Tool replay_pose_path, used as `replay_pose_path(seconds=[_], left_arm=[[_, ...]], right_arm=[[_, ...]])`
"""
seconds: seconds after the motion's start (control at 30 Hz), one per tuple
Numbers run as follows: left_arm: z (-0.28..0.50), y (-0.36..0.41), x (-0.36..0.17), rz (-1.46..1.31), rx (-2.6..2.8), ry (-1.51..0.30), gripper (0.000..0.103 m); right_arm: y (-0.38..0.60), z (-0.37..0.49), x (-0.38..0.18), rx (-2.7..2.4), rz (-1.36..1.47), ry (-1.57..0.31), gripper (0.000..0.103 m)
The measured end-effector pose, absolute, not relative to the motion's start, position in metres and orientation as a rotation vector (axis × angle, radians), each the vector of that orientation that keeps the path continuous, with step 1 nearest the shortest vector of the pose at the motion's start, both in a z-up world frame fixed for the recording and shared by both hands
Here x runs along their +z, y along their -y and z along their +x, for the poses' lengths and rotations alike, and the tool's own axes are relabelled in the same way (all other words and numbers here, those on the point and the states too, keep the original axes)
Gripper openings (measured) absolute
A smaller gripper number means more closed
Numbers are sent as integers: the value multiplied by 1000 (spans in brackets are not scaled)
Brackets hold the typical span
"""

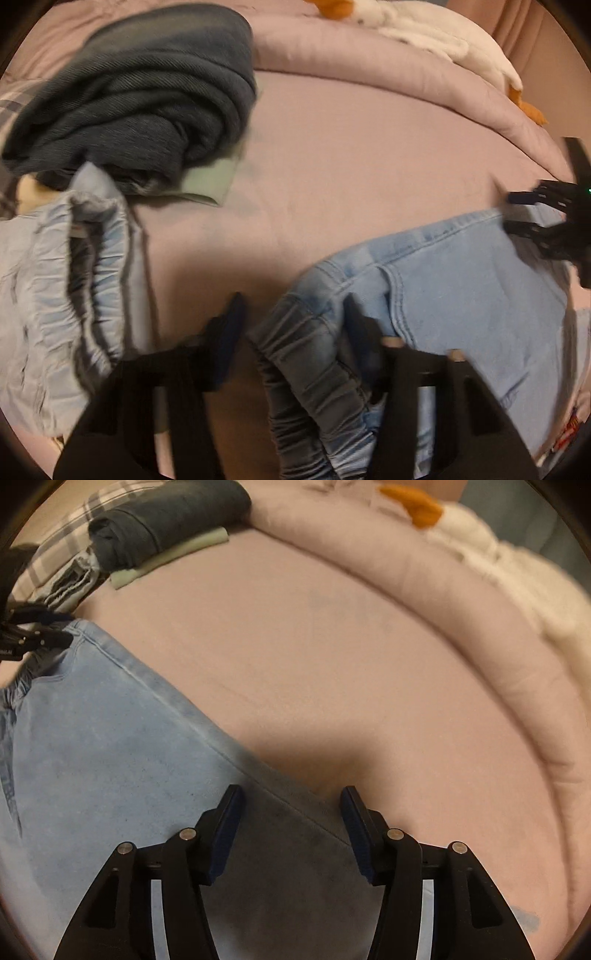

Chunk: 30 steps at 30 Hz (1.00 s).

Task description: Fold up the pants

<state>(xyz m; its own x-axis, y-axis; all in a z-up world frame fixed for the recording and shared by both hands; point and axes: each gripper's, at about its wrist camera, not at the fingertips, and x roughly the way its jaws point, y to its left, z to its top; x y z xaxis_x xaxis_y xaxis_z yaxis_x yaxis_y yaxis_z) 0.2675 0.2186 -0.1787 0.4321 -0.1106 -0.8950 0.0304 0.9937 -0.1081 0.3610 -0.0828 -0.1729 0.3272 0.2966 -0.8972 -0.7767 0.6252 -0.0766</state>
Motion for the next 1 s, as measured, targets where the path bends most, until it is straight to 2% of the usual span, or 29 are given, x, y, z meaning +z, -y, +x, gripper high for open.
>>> replay_pose_path(seconds=[0.03,0.07,0.1,0.17,0.37,0.47,0.7,0.87,0.93,1.0], left_arm=[[267,-218,-179,-70,-94,-1125,42],[267,-217,-180,-61,-117,-1131,38],[266,-216,-180,-63,-124,-1129,38],[265,-219,-176,-88,-116,-1121,37],[264,-202,-179,14,-13,-1089,37],[254,-201,-164,3,1,-1058,36],[179,-191,-91,-8,-71,-847,36],[114,-170,-69,31,-96,-748,37],[90,-166,-71,41,-78,-717,43],[72,-172,-83,43,-29,-709,59]], right_arm=[[86,363,-173,775,-529,-1023,53],[88,364,-171,799,-506,-1039,39],[88,359,-169,841,-495,-1046,20],[83,347,-166,850,-557,-1022,10],[74,326,-170,717,-634,-946,7],[74,306,-150,656,-667,-886,7],[125,221,-66,643,-568,-687,7],[137,148,-49,649,-575,-614,7],[140,134,-47,664,-565,-607,7],[145,114,-48,681,-566,-607,7]])
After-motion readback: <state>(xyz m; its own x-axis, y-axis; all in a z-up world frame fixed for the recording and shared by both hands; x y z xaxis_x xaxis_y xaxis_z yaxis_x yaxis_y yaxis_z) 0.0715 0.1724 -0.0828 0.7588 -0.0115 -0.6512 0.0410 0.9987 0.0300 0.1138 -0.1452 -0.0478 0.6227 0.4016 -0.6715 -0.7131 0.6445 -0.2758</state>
